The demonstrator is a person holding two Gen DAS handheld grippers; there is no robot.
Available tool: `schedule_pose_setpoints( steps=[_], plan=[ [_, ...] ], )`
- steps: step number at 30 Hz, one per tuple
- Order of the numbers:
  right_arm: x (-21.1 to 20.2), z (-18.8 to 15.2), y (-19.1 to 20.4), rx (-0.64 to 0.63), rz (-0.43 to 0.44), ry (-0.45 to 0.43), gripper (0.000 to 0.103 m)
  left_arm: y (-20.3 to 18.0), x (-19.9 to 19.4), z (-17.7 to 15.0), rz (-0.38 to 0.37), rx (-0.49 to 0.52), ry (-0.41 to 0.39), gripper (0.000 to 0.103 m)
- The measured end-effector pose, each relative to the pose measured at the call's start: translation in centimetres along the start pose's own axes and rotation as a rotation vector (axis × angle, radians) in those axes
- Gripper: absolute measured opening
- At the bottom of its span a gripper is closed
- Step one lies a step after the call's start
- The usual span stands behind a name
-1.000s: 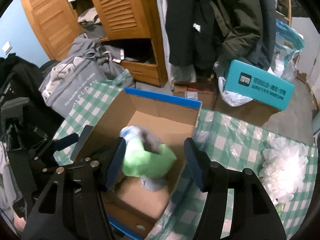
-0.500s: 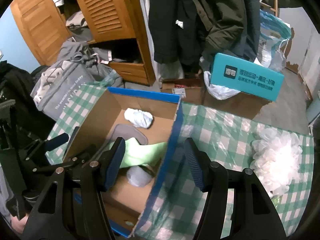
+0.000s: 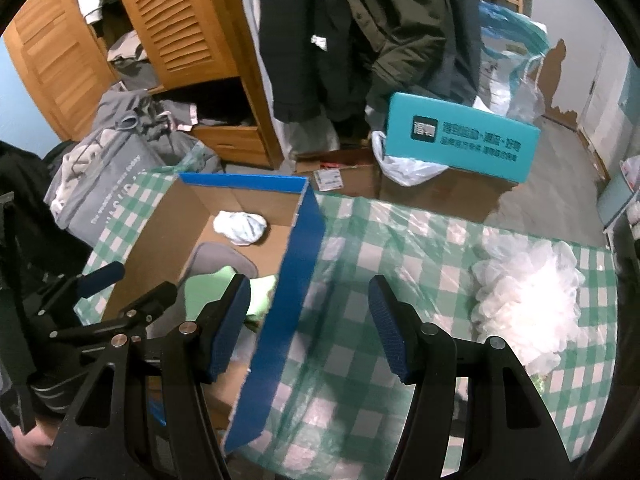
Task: Organize soft objects
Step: 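Move both tools out of the box back toward the items on the table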
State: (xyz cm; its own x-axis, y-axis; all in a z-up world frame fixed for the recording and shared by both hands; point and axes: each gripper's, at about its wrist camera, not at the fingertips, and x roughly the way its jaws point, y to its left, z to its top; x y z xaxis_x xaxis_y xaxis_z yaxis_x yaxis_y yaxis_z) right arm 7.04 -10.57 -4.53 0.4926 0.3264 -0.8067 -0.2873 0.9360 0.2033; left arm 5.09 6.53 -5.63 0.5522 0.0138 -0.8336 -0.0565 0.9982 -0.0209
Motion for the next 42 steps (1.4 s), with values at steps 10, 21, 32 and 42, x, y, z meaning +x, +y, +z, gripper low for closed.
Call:
schedule_pose_setpoints(
  steps=[10, 21, 32, 42],
  plan=[
    [-0.5, -1.1, -2.8, 0.043, -0.031, 0.007, 0.060, -2.7, 0.2, 0.0, -0.018, 0.051, 0.005, 0.076],
    [-1.1, -2.3, -5.4, 0.080, -0.062, 0.013, 0.061, -5.8, 0.5, -0.2, -0.038, 0.108, 0.017, 0.076],
    [-1.6, -4.1, -8.4, 0.123, -0.093, 0.031, 0.061, -9.8, 0.9, -0.9, -0.060, 0.189, 0.034, 0.076],
    [-2.6, -6.5, -12.7, 0.187, -0.143, 0.046, 0.061, -13.9, 1.2, -1.8, -0.071, 0.261, 0.045, 0.081]
  ],
)
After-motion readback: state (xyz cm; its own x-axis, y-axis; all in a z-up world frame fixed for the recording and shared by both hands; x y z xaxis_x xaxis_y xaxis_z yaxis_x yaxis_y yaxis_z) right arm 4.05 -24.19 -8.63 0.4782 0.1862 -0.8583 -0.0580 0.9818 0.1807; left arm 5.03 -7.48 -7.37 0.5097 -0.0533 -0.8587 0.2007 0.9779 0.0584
